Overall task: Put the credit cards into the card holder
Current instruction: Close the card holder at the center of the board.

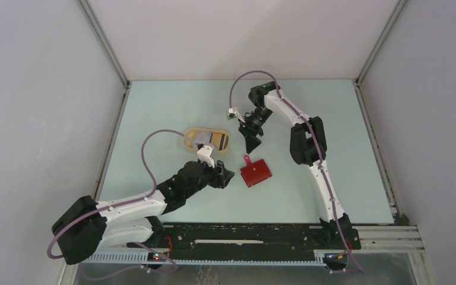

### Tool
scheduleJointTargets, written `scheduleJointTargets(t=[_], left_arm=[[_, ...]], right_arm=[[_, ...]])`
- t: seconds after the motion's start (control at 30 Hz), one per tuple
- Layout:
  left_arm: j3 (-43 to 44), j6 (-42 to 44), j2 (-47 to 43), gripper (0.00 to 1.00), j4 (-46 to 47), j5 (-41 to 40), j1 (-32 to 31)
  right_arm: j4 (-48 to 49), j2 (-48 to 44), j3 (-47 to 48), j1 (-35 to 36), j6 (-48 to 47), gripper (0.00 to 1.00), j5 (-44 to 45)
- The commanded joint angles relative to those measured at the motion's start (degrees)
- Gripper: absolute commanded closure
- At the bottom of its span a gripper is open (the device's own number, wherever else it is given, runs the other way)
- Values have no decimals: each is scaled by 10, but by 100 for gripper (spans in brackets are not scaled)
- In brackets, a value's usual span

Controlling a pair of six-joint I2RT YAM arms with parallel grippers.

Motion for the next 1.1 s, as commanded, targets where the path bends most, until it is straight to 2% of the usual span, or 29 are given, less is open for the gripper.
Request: scheduleJointTargets(t=[0.0, 0.13, 0.23, 0.4, 0.77, 1.07], left_arm=[[-15, -10, 0, 40, 32, 9, 6], [-17, -13, 4, 40, 37, 14, 5], [-17, -15, 7, 41, 40, 17, 6], [-17, -15, 8, 41, 42, 19, 7], [-18, -16, 14, 40, 44, 21, 7], [-16, -16, 20, 41, 44, 26, 8]], right_arm=[[-32, 22, 27, 12, 20, 28, 21], [-39, 28, 25, 21, 21, 33, 35], [-33, 33, 28, 23, 34, 40, 43], [-35, 36, 30, 26, 36, 41, 48], [-39, 33, 22, 34, 18, 54, 51], [-39, 27, 9, 37, 8, 58, 53]])
